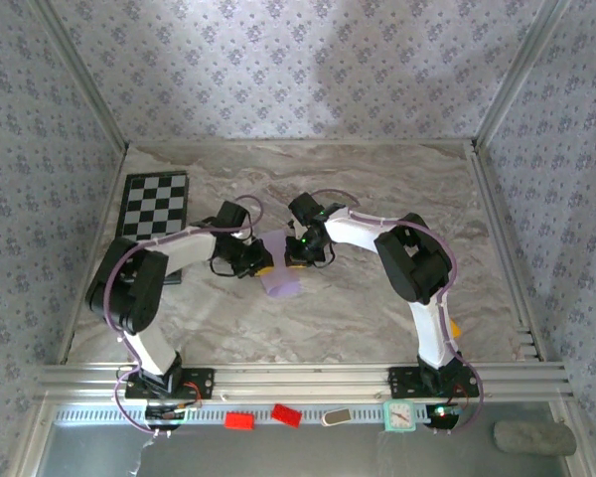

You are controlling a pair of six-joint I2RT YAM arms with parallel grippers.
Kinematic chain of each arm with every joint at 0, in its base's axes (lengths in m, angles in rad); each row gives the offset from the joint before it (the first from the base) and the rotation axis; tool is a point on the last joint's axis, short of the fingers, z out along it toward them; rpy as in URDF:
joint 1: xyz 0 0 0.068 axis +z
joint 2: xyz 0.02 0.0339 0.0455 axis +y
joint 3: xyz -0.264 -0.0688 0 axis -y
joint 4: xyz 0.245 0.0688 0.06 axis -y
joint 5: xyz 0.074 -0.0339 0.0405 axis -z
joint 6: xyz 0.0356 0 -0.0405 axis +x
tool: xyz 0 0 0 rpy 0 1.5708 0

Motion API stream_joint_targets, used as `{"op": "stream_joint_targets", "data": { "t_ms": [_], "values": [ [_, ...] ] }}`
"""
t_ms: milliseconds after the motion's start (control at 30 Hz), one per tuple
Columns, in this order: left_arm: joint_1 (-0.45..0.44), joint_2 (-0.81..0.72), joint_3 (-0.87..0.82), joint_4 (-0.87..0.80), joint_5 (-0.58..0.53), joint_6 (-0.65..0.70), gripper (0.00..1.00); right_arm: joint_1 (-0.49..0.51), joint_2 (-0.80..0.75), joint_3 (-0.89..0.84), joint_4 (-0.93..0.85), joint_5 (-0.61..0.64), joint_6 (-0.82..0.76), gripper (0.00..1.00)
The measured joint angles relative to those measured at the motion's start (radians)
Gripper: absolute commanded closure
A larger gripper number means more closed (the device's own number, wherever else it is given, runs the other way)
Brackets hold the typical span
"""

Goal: Fold a paper plane with a square sheet of paper (pick it up from the middle)
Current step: First fold the square sheet of paper in half at the center of the table.

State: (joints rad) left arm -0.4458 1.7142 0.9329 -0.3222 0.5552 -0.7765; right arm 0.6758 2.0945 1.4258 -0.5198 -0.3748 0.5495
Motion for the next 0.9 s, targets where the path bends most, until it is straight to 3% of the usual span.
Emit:
{"op": "stream_joint_targets", "data": {
  "t_ms": [333,633,900],
  "values": [
    [0.018,0.018,-0.066,-0.002,-0.002,0.018,0.88,0.0,0.001,0.0,0.0,0.0,0.002,0.88],
    [0.119,-0.111,-0.151,-0.103,-0.022,0.061,0.88,0.0,0.001,-0.001,0.0,0.0,0.007,0.88],
    [0.039,-0.184,-0.137,-0.003,-0.003,-0.04,0.87,0.0,0.001,-0.001,0.0,-0.002,0.011,0.89]
  ]
}}
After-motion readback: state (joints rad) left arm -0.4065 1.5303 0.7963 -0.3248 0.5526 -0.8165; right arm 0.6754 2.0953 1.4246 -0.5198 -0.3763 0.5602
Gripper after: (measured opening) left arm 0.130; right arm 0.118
